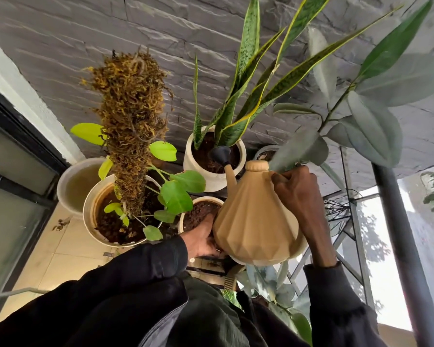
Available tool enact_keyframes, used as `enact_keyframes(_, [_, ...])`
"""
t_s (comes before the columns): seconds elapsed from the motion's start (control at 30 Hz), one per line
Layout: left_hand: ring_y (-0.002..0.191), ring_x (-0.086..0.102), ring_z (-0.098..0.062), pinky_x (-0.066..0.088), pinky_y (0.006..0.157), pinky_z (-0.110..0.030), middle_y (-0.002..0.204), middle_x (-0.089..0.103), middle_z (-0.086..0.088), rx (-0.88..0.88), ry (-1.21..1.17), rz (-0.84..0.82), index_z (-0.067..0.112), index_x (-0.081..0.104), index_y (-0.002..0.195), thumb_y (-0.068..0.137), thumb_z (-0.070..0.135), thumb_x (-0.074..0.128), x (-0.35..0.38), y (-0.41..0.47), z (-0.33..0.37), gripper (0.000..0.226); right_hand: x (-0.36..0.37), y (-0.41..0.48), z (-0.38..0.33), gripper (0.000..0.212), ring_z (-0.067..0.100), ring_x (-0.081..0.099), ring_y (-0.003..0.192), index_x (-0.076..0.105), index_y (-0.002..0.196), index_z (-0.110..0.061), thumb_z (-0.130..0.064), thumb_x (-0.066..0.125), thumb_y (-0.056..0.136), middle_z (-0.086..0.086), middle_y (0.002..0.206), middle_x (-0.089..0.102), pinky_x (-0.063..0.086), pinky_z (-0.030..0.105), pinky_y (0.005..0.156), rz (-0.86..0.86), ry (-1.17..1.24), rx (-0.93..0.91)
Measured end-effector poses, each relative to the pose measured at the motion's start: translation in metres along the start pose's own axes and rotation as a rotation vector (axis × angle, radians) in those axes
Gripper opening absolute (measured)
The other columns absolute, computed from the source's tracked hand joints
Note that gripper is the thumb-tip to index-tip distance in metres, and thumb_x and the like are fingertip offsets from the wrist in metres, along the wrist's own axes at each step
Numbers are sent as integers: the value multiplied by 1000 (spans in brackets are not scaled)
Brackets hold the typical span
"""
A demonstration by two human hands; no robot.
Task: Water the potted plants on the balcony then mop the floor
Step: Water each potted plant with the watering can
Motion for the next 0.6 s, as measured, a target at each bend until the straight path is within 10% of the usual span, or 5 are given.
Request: enact_keyframes(0.6, [127,57,-38,43,109,-62,135,62,-21,-7,6,-14,9,57,134,98,63,46,-4,-9,6,66,4,0,-16,44,27,42,60,47,69,-6,-28,68,100,10,65,48,30,31,57,-51,-10,-2])
Point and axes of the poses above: each hand's wrist, its own y-axis towards the middle knuckle, its own x-axis out of the palm, z = x × y, the point moved 5 cm from there along y, towards the middle knuckle
